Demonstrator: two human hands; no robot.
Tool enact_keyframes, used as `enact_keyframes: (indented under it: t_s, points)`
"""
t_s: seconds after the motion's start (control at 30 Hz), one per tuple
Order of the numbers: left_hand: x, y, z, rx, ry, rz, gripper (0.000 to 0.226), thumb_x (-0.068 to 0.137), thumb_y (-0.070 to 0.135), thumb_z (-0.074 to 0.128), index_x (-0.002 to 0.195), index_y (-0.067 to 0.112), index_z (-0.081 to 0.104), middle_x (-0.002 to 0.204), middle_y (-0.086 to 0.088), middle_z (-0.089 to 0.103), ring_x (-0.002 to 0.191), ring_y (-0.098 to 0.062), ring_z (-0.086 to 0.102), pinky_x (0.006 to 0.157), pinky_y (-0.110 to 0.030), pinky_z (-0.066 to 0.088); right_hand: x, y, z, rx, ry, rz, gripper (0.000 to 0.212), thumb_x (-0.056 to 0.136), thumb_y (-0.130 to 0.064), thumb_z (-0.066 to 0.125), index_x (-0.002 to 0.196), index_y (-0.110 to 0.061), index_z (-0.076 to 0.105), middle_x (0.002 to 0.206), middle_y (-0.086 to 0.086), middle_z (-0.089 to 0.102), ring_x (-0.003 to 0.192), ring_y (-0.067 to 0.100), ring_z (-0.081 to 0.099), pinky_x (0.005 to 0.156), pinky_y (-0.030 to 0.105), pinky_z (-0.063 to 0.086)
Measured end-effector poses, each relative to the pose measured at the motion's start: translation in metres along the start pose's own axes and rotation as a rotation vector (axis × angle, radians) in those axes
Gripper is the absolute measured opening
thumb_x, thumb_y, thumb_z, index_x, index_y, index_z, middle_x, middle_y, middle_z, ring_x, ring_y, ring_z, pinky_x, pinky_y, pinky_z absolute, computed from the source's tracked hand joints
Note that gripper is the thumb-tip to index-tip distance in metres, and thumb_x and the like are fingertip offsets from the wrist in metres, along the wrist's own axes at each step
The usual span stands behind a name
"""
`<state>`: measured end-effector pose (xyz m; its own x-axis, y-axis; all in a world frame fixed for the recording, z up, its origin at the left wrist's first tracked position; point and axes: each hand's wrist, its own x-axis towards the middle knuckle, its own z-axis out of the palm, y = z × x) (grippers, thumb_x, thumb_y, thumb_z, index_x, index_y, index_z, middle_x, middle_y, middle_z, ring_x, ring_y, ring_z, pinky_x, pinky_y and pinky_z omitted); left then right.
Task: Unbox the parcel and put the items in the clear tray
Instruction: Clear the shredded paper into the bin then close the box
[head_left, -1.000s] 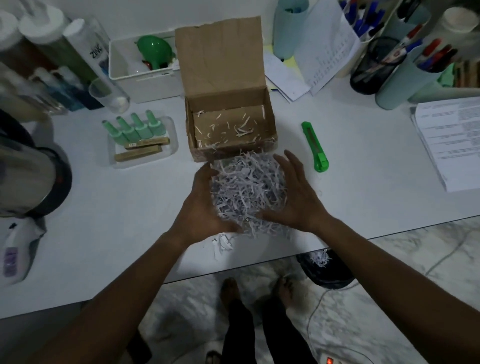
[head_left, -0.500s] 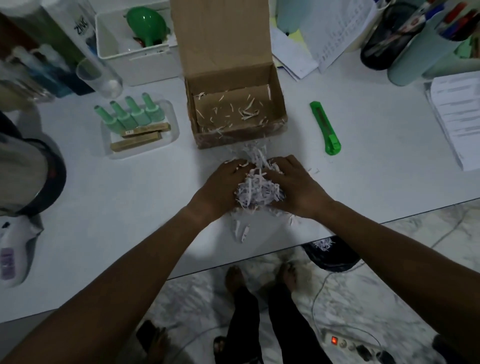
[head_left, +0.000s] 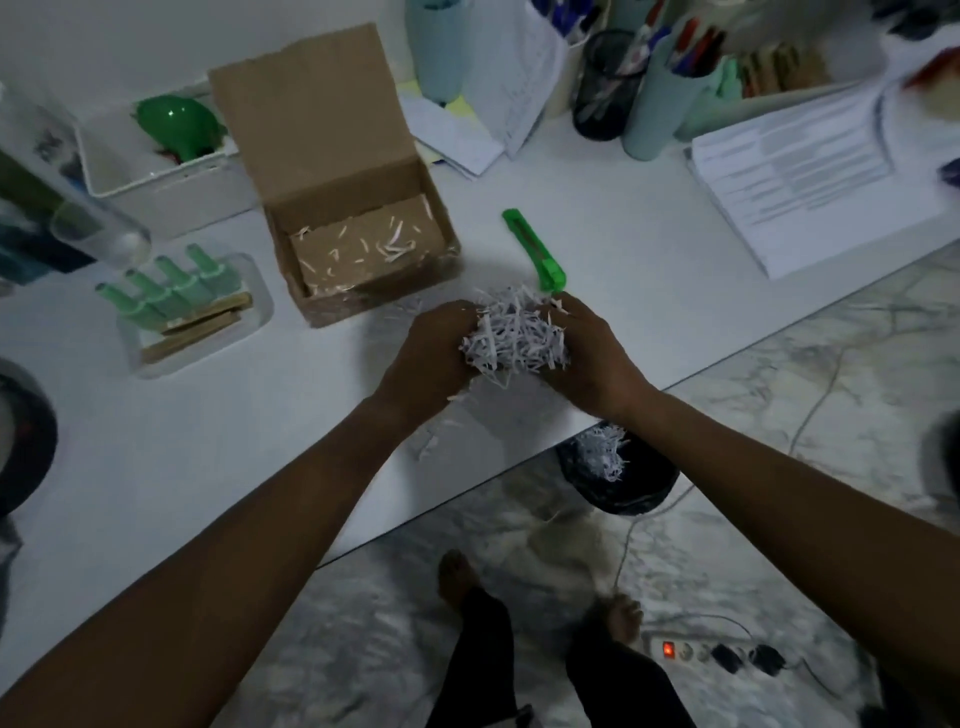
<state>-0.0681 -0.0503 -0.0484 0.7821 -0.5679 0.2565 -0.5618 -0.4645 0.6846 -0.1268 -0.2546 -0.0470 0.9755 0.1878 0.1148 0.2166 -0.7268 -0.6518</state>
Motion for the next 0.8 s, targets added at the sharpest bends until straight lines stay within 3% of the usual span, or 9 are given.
enact_keyframes:
  t_s: [0.2,0.47,0.57,0.63,0.73,0.8]
  points:
    - [0.039,0.096,0.06,-0.12,-0.1,0.097,0.024,0.075,-0.004,0.08,0.097,-0.007,0.073,0.094,-0.023,0.071,0.092,-0.035,0.069,0.078,-0.048,0.055,-0.082,0.035,-0.083,-0.015,0.115,0.189,0.057,0.08,-0.012,0.079,0.132,-0.003,0.057,0.136,0.022,0.051,0.127,0.036,0.05,0.101,0.049,0.045]
    - [0.05,0.178,0.225,-0.194,-0.254,0.144,0.02,0.078,-0.008,0.075,0.098,-0.008,0.072,0.099,-0.025,0.07,0.098,-0.037,0.067,0.081,-0.049,0.053,-0.221,0.14,-0.137,0.042,0.197,0.313,0.049,0.077,-0.003,0.078,0.123,-0.005,0.061,0.115,0.016,0.057,0.107,0.034,0.057,0.086,0.046,0.05]
    - [0.035,0.149,0.3,-0.226,-0.332,0.079,0.026,0.079,-0.002,0.077,0.104,-0.005,0.072,0.108,-0.023,0.07,0.108,-0.035,0.066,0.091,-0.047,0.052,-0.253,0.205,-0.1,0.091,0.131,0.409,0.05,0.08,-0.006,0.078,0.127,-0.005,0.059,0.122,0.016,0.054,0.116,0.035,0.053,0.094,0.047,0.047]
    - [0.026,0.109,0.351,-0.186,-0.376,0.074,0.035,0.076,0.005,0.079,0.109,-0.002,0.072,0.117,-0.02,0.069,0.115,-0.032,0.063,0.099,-0.043,0.051,-0.264,0.255,-0.059,0.1,0.106,0.448,0.053,0.079,-0.006,0.078,0.128,-0.006,0.059,0.126,0.016,0.054,0.119,0.034,0.052,0.098,0.041,0.046]
    - [0.016,0.033,0.427,-0.185,-0.411,-0.009,0.035,0.074,0.016,0.074,0.106,0.003,0.074,0.113,-0.015,0.071,0.107,-0.025,0.066,0.094,-0.035,0.053,-0.264,0.332,0.017,0.1,0.082,0.52,0.059,0.077,-0.01,0.079,0.132,-0.008,0.057,0.132,0.017,0.054,0.123,0.032,0.05,0.099,0.028,0.039]
    - [0.01,-0.022,0.474,-0.168,-0.436,-0.083,0.036,0.074,0.026,0.072,0.103,0.006,0.075,0.111,-0.012,0.073,0.105,-0.017,0.066,0.095,-0.02,0.05,-0.258,0.387,0.073,0.112,0.048,0.543,0.063,0.078,-0.016,0.079,0.135,-0.008,0.054,0.136,0.018,0.051,0.128,0.032,0.047,0.103,0.033,0.041]
